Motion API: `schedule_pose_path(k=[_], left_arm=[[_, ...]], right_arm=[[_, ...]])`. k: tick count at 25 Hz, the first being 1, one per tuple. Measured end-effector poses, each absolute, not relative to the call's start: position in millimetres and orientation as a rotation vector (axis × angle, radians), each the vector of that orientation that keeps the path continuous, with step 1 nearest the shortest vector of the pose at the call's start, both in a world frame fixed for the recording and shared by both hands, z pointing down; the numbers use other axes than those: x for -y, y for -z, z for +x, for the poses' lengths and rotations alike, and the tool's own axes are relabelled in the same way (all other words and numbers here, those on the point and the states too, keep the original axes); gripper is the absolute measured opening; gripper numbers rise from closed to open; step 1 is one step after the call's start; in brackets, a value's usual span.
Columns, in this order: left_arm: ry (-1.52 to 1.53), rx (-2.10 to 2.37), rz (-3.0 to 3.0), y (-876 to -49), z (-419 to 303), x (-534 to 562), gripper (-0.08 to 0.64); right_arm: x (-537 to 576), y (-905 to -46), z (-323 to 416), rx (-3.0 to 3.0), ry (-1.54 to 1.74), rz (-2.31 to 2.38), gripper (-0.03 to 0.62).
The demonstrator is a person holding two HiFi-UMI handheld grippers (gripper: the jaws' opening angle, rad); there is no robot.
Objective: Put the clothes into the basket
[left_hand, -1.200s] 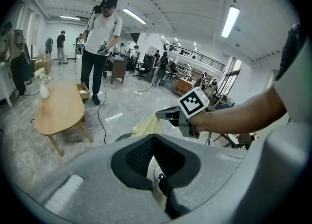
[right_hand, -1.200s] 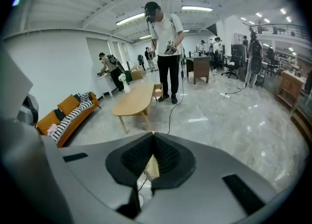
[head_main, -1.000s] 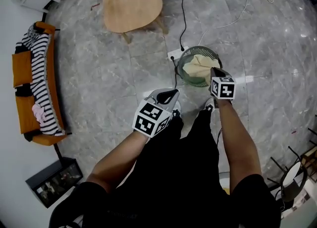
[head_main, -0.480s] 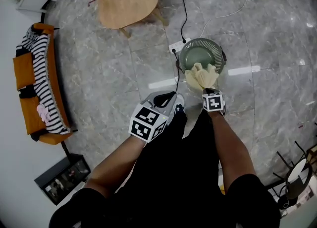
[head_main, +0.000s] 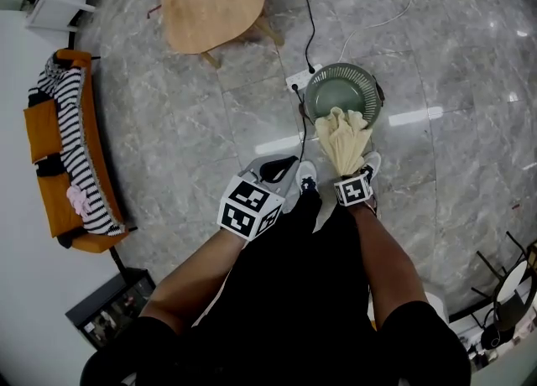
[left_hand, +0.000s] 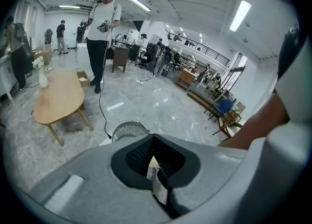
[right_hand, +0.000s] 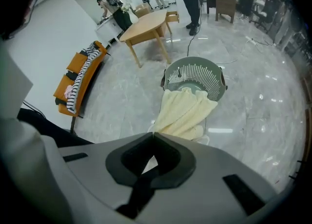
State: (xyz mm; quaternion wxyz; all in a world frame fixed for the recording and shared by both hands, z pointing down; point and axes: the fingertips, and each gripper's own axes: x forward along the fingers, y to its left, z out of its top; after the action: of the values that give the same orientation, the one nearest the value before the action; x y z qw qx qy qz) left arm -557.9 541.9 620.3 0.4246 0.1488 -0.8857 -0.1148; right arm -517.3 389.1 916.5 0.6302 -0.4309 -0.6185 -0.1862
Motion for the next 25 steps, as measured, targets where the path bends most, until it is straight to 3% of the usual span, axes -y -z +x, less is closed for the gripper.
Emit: schedule_pose_path(k=[5, 6, 7, 8, 14, 25], left_arm=[[0.266, 2.210, 0.399, -621, -554, -541, 0.000], [0.263, 2.210, 0.403, -622, -554, -540, 0.000], [0.261, 2.212, 0.406, -621, -554, -540, 0.000], [0.261, 2.213, 0.408, -621, -554, -540, 0.000], [0.265, 2.239, 0.427, -609, -557, -537, 0.000], [0.278, 2.286, 0.460, -586, -554, -534, 0.000]], right_arm=[[-387, -925, -510, 1.386, 0.422, -0.968, 0.021], [-390, -925, -515, 1.410, 0.428, -0.984, 0.063], [-392, -925, -518, 1.420, 0.424, -0.996, 0.150], [-394, -924, -518, 1.419, 0.415, -1.003, 0.164], [-388, -912, -503, 1.359, 0.404, -1.001, 0.159], [-397, -810, -561, 1.641, 0.283, -1.019, 0.103]])
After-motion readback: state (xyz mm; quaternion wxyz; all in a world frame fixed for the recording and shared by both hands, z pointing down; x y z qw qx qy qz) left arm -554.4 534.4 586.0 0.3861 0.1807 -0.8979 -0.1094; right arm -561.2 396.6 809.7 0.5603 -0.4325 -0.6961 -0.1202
